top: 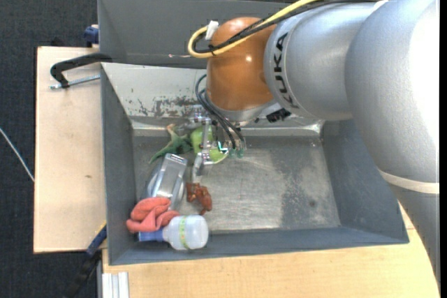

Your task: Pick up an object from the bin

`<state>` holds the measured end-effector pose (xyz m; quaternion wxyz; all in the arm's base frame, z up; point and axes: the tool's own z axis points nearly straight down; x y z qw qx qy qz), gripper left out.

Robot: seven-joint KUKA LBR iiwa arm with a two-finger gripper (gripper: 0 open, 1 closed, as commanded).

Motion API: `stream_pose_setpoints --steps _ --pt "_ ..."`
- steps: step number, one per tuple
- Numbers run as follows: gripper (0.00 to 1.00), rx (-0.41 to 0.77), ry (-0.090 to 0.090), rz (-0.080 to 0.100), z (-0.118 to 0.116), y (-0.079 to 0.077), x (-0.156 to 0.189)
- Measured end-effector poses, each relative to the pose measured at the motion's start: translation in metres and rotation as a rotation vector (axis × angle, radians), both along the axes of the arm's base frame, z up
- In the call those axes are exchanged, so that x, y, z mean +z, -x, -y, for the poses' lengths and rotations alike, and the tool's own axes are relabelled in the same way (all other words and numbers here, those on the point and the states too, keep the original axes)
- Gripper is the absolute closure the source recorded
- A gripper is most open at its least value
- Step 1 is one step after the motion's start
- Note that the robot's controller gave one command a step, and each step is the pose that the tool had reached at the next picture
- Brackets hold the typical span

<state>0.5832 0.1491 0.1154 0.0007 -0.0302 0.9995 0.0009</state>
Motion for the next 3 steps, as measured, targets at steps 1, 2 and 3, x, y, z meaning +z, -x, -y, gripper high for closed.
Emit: stream_pose_setpoints --steps 1,2,3 --pt "0.0 0.0 0.0 0.0 0.0 0.0 0.0" --pt "0.0 0.047 0.0 -0.001 0.008 0.004 0.023" --pt "1.0 0.447 0.02 0.006 -0.039 0.003 -0.035"
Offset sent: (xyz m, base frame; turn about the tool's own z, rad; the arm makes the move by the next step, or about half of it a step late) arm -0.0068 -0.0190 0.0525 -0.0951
